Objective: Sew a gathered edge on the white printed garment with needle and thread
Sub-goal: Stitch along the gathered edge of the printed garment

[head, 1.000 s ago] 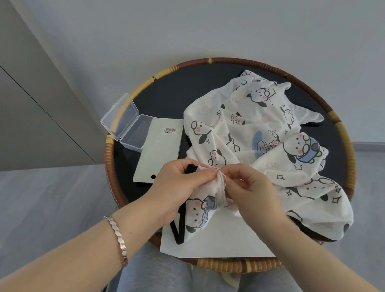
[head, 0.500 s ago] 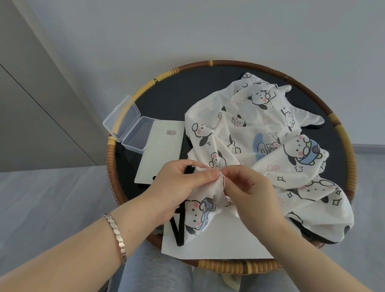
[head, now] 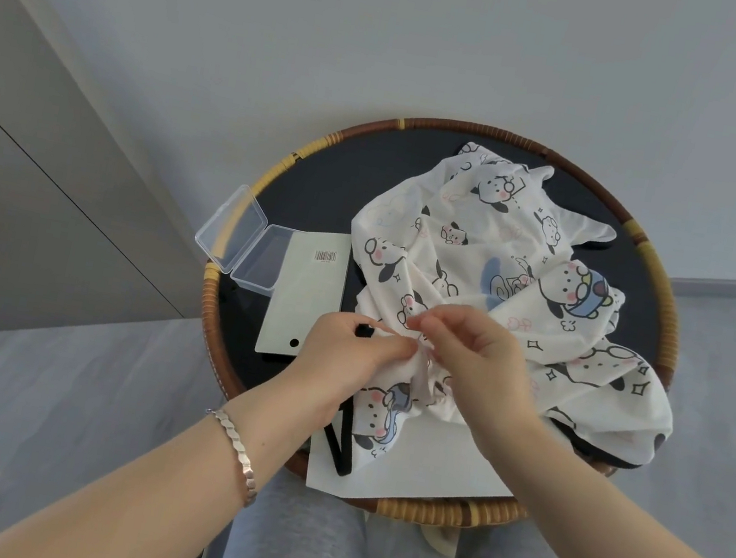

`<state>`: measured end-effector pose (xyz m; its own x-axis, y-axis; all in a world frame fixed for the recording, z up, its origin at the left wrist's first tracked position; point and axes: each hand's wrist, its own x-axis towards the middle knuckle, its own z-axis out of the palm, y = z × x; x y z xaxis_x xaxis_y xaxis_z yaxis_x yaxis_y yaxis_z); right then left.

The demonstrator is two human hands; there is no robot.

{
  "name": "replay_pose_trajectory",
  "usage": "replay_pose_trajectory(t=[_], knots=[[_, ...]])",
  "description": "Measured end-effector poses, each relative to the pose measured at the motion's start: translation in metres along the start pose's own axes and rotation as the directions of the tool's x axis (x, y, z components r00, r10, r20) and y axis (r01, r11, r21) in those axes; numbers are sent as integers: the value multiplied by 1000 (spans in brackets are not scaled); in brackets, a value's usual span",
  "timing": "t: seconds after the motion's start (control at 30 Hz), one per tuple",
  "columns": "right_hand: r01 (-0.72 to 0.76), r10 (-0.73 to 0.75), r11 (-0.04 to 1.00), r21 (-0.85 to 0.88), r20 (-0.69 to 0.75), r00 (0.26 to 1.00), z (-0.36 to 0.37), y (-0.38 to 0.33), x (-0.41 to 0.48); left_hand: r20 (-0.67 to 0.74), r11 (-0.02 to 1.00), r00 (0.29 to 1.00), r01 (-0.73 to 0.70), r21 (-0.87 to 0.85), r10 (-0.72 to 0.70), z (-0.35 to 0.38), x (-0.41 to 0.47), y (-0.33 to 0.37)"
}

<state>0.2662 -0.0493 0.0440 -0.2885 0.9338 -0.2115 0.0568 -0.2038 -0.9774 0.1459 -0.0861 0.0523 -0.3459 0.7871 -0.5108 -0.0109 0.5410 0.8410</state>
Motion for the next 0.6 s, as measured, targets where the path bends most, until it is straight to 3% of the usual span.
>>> replay_pose_trajectory(t=[0.1,0.2,0.27,0.3,0.33,0.4,0.47,0.5,0.53,0.6], knots=[[89,-74,980,180,-90,993,3,-10,0,-100,1000,995,-11,21,13,-1,6,-2],[121,-121,954,273,-18,993,1,-21,3,-159,990,983,-78,118,96,-4,8,-3],[128,-137,986,108,78,988,-4,-22,6,-195,955,954,-179,235,227,-9,6,-2],[183,-173,978,-95,104,979,-8,-19,8,-209,925,929,-236,299,305,-12,5,-1],[269,-242,901,-339,121,963,-14,-16,11,-223,894,902,-282,347,371,-16,4,-1],[357,-363,581,-732,160,918,-33,-6,22,-248,858,859,-334,389,447,-22,5,-1],[187,-270,276,-943,111,957,-54,0,38,-260,844,839,-357,401,479,-26,7,-2],[62,-198,185,-981,25,980,-62,-1,45,-259,840,834,-366,401,487,-27,6,-3],[-34,-146,146,-989,-55,988,-68,-4,50,-254,837,833,-372,402,492,-27,6,-3],[-101,-91,194,-976,-120,989,-68,-12,54,-238,833,836,-377,405,494,-24,3,-4]])
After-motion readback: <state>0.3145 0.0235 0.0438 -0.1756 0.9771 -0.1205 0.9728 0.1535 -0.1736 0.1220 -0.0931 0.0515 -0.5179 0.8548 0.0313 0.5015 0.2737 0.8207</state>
